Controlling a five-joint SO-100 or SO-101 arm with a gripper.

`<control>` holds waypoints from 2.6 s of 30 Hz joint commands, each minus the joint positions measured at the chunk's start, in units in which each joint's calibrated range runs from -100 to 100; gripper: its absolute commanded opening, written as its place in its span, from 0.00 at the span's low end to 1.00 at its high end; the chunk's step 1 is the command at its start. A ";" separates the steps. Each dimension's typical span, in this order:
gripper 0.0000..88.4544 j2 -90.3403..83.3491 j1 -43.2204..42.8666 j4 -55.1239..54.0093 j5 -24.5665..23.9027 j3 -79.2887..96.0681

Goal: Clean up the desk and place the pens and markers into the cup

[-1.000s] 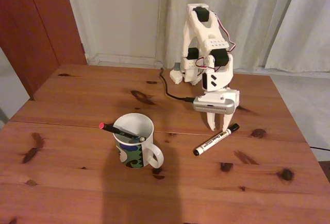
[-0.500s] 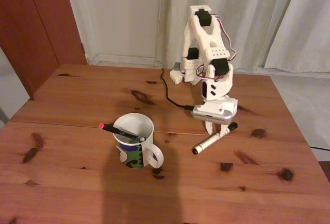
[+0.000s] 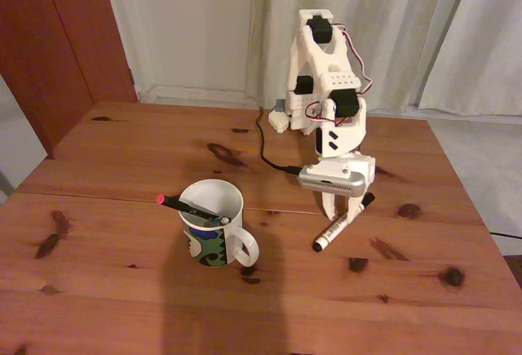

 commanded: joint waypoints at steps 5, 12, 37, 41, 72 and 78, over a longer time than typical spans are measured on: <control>0.14 -0.18 0.10 -0.76 0.68 -0.63; 0.14 -0.10 0.50 -1.19 0.68 4.06; 0.14 -0.93 -2.80 -1.19 0.68 5.14; 0.14 -0.93 -1.91 -1.19 0.89 4.96; 0.14 -36.51 19.72 1.56 10.11 38.77; 0.14 -44.70 25.03 1.56 12.73 45.99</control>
